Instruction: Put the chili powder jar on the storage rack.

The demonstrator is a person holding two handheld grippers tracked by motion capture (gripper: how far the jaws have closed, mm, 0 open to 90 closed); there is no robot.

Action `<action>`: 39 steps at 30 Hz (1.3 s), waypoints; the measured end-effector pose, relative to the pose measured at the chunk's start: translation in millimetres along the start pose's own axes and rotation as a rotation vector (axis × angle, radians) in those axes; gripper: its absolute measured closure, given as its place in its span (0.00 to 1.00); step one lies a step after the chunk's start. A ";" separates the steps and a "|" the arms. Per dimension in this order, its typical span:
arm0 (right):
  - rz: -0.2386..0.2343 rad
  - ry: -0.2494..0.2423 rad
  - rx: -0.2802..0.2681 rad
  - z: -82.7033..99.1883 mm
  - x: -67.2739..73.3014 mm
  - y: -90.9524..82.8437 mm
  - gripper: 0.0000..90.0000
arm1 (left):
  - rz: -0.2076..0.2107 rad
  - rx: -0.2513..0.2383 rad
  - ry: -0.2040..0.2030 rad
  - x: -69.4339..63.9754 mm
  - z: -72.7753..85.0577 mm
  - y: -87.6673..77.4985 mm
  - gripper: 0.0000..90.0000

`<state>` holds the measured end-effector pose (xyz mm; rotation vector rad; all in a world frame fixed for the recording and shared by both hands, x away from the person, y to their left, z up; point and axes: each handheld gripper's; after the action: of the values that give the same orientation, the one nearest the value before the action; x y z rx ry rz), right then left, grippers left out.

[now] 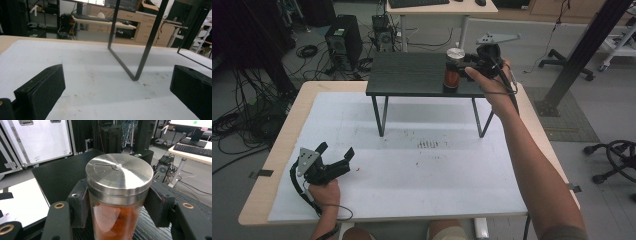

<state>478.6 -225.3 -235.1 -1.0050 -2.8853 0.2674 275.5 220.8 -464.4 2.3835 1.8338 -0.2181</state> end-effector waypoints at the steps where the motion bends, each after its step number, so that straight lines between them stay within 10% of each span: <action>1: 0.000 0.000 0.000 0.0 0.0 0.0 0.47 | 0.000 0.000 0.000 0.0 0.0 0.0 0.00; 13: -0.014 0.008 -0.011 0.4 -1.0 -10.7 0.23 | 0.001 -0.002 -0.002 0.2 0.1 -0.2 0.00; 39: 0.031 0.011 -0.042 41.7 11.5 -92.0 0.16 | 0.006 -0.003 -0.002 0.2 0.2 0.1 0.00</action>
<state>408.2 -294.9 -258.6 -1.0549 -2.8797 0.2032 275.7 220.9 -464.6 2.3851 1.8251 -0.2168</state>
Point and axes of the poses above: each handheld gripper's, and its own axes: y roughly forward along the jaws, z roughly out of its underside, x roughly to its left, and after that the axes turned 10 degrees about -x, right-handed
